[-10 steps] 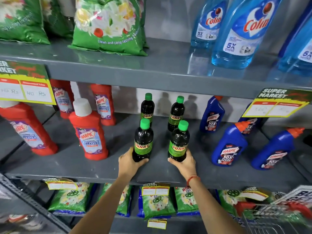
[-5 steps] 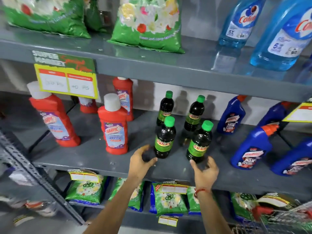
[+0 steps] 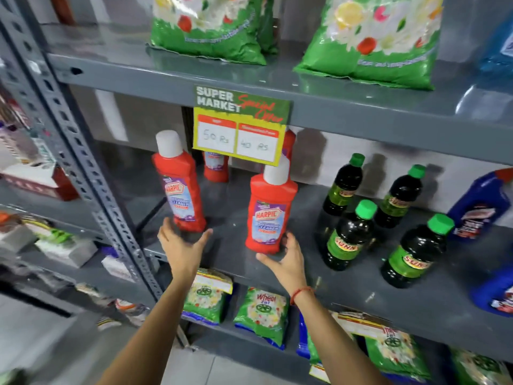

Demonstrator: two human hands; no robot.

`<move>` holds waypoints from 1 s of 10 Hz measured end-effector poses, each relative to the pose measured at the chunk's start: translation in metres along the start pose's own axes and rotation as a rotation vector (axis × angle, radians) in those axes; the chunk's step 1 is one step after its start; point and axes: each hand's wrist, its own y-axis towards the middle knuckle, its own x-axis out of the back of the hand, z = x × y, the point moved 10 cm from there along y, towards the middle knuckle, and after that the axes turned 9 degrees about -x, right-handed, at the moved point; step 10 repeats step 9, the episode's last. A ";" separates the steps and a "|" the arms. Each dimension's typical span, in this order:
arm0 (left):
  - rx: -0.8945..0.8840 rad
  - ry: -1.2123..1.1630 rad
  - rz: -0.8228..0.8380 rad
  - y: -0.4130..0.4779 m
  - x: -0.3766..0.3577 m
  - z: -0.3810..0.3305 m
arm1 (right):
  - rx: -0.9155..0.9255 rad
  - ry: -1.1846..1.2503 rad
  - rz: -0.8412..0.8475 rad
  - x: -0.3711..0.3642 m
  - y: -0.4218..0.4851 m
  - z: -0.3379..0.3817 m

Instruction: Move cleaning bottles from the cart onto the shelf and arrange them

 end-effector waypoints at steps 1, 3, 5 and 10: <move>0.058 0.083 0.044 0.020 -0.004 0.017 | -0.007 0.013 -0.027 -0.011 0.006 0.005; 0.048 0.128 0.027 0.045 -0.007 0.023 | 0.000 0.037 0.000 -0.023 0.009 0.009; 0.015 0.170 -0.010 0.049 -0.005 0.021 | -0.023 -0.002 0.017 -0.031 0.014 0.006; 0.027 0.115 0.068 0.046 -0.010 0.020 | -0.006 -0.037 0.080 -0.035 0.017 0.025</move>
